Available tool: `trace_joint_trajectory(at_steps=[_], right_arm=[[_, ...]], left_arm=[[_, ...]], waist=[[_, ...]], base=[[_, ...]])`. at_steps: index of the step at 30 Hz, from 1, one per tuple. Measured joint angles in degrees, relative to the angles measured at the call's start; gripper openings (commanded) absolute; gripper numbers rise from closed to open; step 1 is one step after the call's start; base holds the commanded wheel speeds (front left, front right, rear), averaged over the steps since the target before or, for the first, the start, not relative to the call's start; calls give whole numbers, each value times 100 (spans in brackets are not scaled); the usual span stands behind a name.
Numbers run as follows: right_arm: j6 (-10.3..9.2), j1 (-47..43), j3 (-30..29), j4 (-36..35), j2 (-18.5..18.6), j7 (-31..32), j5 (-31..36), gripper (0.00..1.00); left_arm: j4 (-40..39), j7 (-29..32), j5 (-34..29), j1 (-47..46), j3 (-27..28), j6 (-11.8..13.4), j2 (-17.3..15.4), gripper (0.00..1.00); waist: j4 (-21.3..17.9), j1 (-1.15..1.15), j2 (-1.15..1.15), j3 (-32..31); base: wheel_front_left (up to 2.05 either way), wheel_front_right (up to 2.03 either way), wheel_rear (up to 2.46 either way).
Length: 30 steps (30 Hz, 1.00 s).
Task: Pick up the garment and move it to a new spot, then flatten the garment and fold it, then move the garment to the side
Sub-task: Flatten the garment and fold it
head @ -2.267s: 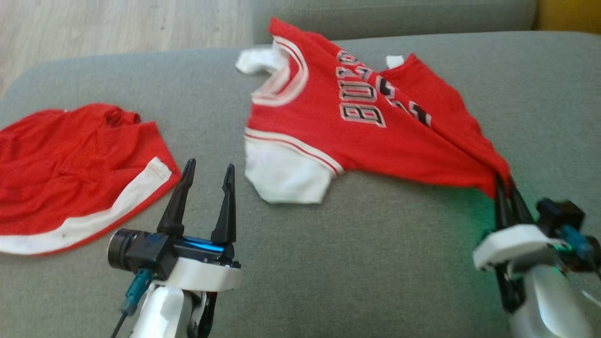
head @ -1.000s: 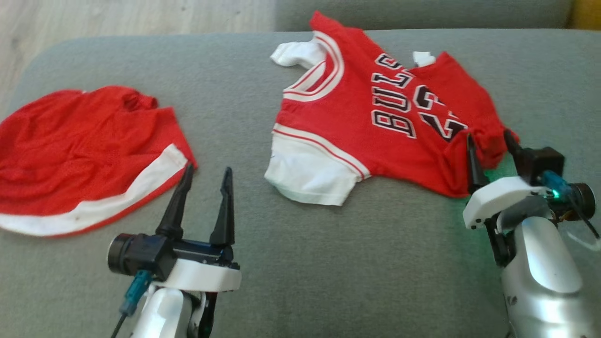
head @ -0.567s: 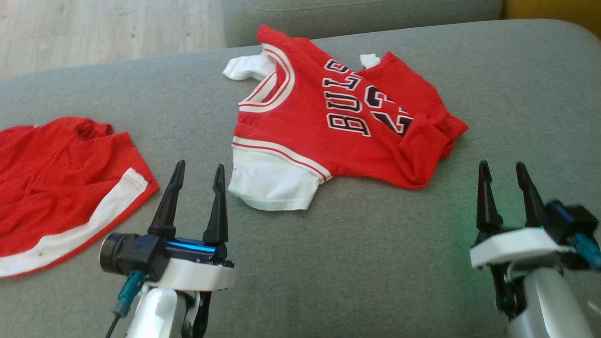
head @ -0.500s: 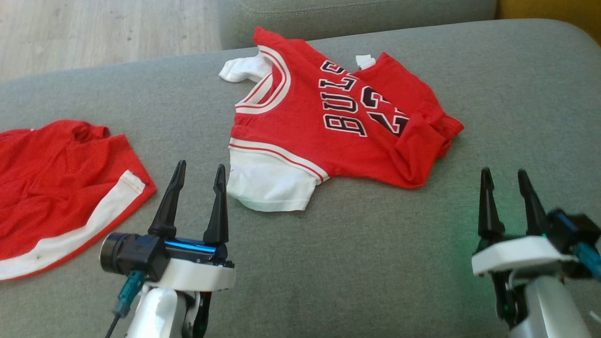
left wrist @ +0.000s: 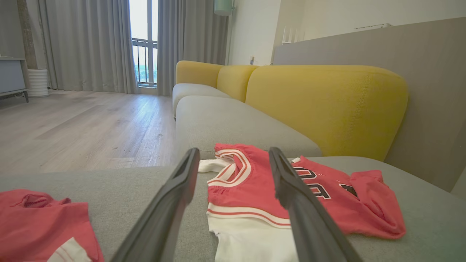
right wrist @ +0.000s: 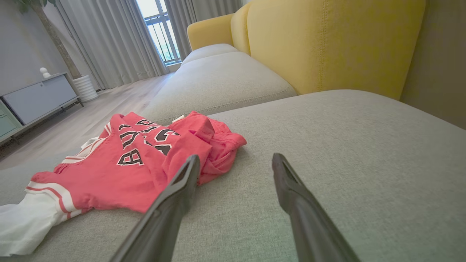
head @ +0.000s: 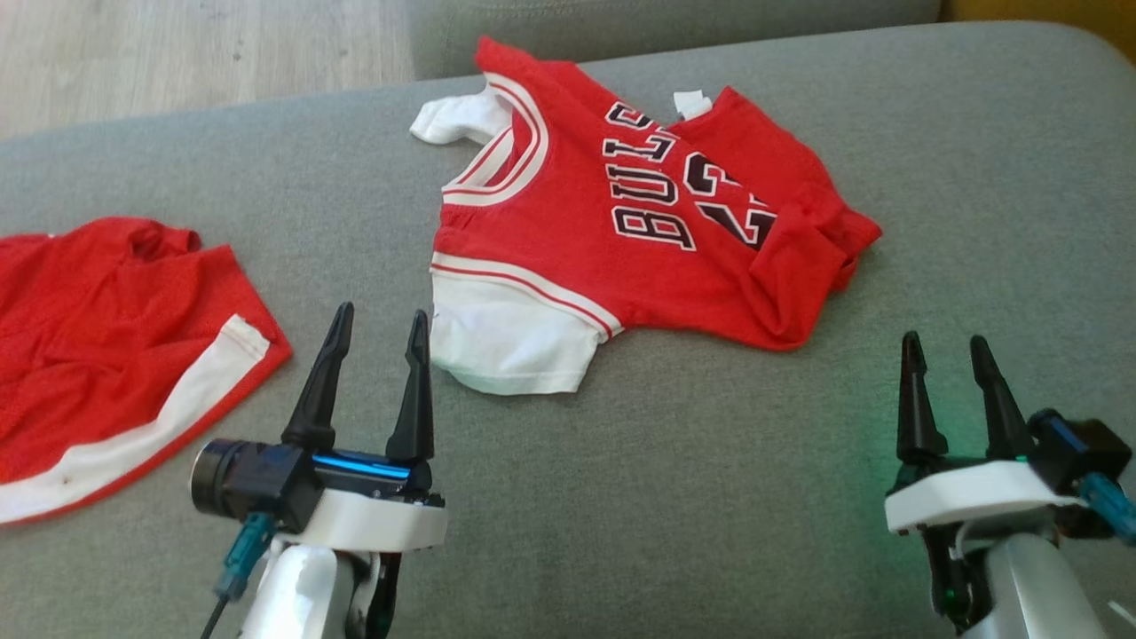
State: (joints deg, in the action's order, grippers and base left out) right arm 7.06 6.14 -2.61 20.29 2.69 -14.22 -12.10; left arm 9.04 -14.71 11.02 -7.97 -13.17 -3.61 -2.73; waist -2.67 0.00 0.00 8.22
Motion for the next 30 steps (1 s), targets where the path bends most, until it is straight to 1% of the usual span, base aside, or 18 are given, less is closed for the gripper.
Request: trace_joint_trajectory(at_steps=[3,6,12,17,18,19,20,25,30], right_arm=[[0,113,16,93,0,-1,0,100],[0,354,53,372,0,12,-55,100],[0,937,253,1180,2,249,-202,100],[0,1322,297,1883,5,267,-388,100],[0,1383,347,2002,7,263,-490,96],[0,1435,405,2103,7,261,-581,36],[0,1481,468,2181,7,243,-615,0],[0,1629,578,2377,5,101,-662,0],[0,1641,312,2323,7,34,-537,0]], left_arm=[[1,0,0,-12,-40,-3,0,100],[14,0,0,-66,-120,-44,0,100],[88,0,0,-132,-152,-45,0,100],[130,0,1,-136,-154,-45,0,100],[131,0,1,-140,-154,-45,0,100],[132,0,1,-143,-154,-45,0,100],[132,0,1,-144,-153,-45,0,100],[137,0,0,-144,-146,-44,0,100],[153,0,0,-142,-125,-43,0,100]], waist=[[36,1,0,62],[130,0,0,141],[360,1,0,273],[519,1,0,312],[542,1,0,314],[557,1,0,313],[566,1,0,311],[533,1,0,290],[389,1,0,212]], base=[[0,0,0],[0,0,0],[0,0,0],[0,0,0],[0,0,0],[0,0,0],[0,0,0],[0,0,0],[0,0,0]])
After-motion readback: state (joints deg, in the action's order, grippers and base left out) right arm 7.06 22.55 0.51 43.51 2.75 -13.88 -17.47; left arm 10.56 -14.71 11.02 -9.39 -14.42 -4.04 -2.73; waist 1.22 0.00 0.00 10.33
